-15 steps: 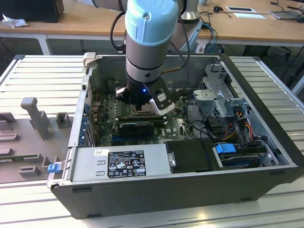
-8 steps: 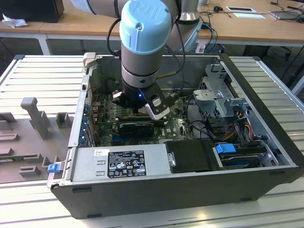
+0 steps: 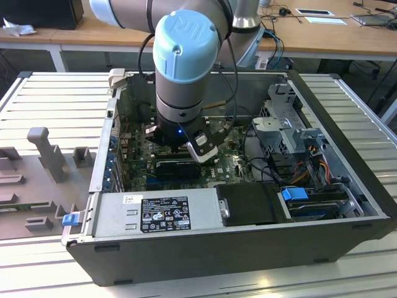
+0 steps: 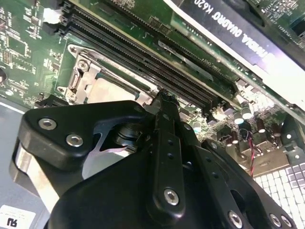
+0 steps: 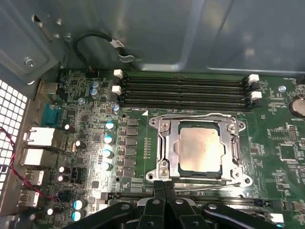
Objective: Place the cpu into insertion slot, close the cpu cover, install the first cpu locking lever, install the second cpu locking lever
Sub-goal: 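Install the second cpu locking lever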
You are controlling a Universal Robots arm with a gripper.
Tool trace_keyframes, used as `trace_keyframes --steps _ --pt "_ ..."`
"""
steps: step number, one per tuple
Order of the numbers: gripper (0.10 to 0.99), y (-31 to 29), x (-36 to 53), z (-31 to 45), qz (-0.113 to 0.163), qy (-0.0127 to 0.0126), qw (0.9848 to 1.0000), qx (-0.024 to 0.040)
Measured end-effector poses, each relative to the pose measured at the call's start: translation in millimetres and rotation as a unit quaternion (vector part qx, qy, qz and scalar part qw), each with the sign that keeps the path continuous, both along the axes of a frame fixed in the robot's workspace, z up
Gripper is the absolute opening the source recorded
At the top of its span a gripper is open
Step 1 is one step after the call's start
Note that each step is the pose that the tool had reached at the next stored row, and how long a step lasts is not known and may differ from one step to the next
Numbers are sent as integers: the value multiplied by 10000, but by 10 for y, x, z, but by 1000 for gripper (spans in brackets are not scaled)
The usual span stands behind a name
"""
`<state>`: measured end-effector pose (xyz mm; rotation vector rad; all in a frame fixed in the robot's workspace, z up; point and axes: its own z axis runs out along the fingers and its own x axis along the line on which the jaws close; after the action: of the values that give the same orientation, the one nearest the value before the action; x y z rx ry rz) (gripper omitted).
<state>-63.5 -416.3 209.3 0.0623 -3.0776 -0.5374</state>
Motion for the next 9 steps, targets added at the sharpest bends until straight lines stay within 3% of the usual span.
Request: trace_keyframes --steps 6,9 --pt "106 -14 -31 -65 8 -1 9999 144" --pt "106 -15 -39 -101 8 0 9999 152"
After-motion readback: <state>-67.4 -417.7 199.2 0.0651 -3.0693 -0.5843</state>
